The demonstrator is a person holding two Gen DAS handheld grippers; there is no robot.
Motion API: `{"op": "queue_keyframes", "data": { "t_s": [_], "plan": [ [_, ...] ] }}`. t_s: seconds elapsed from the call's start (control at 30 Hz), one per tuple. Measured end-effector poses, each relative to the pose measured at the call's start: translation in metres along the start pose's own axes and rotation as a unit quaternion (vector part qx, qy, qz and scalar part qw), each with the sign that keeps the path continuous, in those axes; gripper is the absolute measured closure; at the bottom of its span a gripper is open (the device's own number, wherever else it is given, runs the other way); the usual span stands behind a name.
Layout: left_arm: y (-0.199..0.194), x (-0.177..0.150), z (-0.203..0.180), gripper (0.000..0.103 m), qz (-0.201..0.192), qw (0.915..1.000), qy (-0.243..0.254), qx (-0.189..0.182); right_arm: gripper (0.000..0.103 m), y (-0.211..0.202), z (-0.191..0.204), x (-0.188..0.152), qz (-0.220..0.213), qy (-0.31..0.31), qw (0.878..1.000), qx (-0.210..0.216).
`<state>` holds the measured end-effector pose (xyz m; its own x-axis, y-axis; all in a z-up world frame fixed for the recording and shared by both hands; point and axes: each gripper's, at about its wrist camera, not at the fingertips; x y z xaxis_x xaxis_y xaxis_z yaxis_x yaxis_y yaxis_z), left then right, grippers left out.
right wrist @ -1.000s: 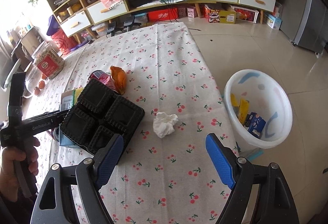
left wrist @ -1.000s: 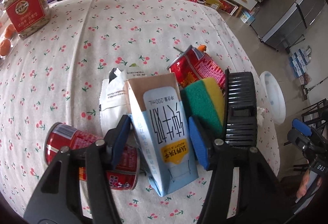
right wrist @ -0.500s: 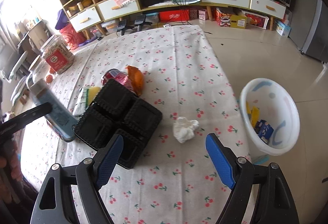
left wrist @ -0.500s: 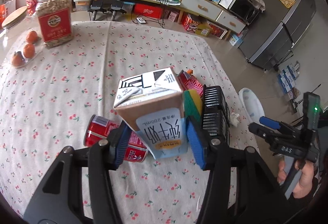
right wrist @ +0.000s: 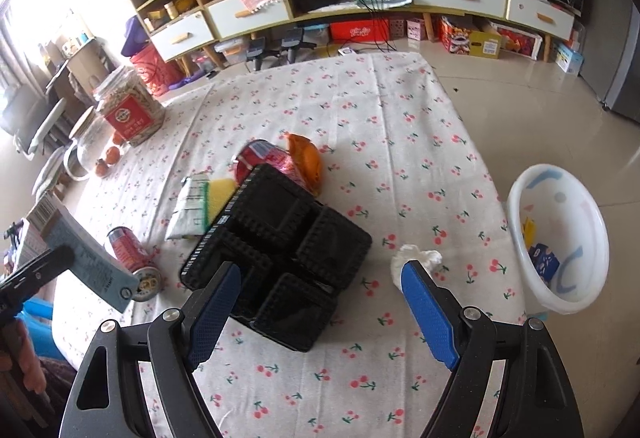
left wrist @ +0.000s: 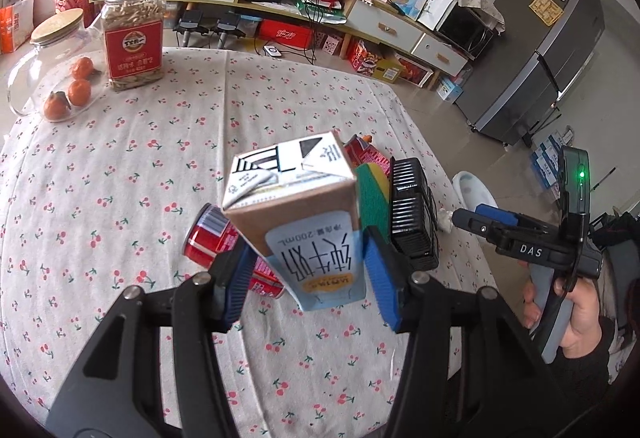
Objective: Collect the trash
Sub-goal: 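Lift the milk carton with the left gripper while the right grasps the black plastic tray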
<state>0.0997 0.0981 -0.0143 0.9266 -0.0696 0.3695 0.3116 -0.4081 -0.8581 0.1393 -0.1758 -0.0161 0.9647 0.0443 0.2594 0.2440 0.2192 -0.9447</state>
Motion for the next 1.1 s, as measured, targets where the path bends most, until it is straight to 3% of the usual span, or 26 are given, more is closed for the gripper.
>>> {"op": "queue_keyframes", "data": {
  "t_s": [0.27, 0.47, 0.77, 0.93, 1.1],
  "plan": [
    [-0.019, 0.001, 0.010, 0.048, -0.029, 0.9990, -0.012, -0.030, 0.019, 0.011, 0.047, -0.013, 0.003, -0.085, 0.996, -0.041],
    [-0.022, -0.001, 0.017, 0.048, -0.031, 0.9989, -0.024, -0.025, 0.019, 0.027, 0.068, -0.020, 0.008, -0.123, 0.989, -0.077],
    [-0.018, -0.007, 0.022, 0.048, -0.024, 0.9992, -0.032, -0.004, 0.019, 0.062, 0.088, -0.025, 0.011, -0.173, 0.971, -0.163],
    [-0.016, -0.010, 0.025, 0.048, -0.017, 0.9992, -0.035, -0.002, 0.020, 0.070, 0.087, -0.024, 0.010, -0.178, 0.967, -0.183],
    [-0.015, -0.012, 0.025, 0.048, -0.013, 0.9993, -0.035, -0.003, 0.032, 0.065, 0.084, -0.023, -0.004, -0.175, 0.966, -0.189]
  ]
}}
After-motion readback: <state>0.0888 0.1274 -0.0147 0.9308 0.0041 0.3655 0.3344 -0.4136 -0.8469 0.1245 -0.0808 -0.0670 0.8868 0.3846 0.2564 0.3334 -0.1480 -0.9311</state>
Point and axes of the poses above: each gripper's, at about its wrist camera, not at the fingertips, and y roughly the way its jaws point, z to its left, x to its top, and after that the axes turned 15 degrees about z, right-handed
